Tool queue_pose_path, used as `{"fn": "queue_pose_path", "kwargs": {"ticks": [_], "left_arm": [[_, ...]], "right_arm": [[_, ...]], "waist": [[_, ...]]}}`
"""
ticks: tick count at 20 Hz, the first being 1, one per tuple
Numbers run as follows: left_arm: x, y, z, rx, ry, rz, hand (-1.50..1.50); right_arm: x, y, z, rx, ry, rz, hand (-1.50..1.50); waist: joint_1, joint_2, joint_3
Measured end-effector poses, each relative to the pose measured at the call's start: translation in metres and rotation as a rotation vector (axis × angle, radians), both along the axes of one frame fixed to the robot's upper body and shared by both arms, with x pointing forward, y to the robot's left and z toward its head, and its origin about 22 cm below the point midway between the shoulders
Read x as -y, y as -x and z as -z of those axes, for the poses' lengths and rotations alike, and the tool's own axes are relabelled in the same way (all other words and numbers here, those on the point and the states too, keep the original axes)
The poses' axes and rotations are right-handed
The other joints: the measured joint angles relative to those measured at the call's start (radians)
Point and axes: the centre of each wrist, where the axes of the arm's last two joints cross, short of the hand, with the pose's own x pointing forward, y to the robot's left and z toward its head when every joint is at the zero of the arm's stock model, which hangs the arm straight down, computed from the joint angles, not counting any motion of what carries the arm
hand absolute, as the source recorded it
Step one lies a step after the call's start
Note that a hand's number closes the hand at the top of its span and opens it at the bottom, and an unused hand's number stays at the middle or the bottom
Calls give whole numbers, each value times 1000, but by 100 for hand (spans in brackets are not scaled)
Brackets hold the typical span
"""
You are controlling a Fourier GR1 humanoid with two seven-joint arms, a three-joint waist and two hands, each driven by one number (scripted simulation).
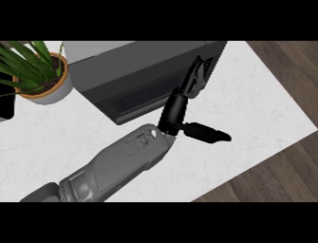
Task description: Pick up the milk, place it into the microwave and close the microwave
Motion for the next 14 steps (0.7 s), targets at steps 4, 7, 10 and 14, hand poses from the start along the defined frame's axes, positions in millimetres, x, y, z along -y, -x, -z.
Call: {"fn": "queue_pose_path", "kwargs": {"ticks": [4,7,10,14], "left_arm": [[1,0,1,2,6,-1,-150],[1,0,1,4,7,1,-150],[1,0,2,4,8,1,-150],[2,0,2,8,11,3,-150]], "right_arm": [[1,-2,-3,2,-2,-10,-150],[1,-4,-6,0,0,-21,-150],[1,-5,-9,3,4,-36,-150],[1,-7,-13,6,6,-53,-150]], "waist": [[-3,0,0],[-3,0,0],[-4,-1,0],[-7,0,0]]}}
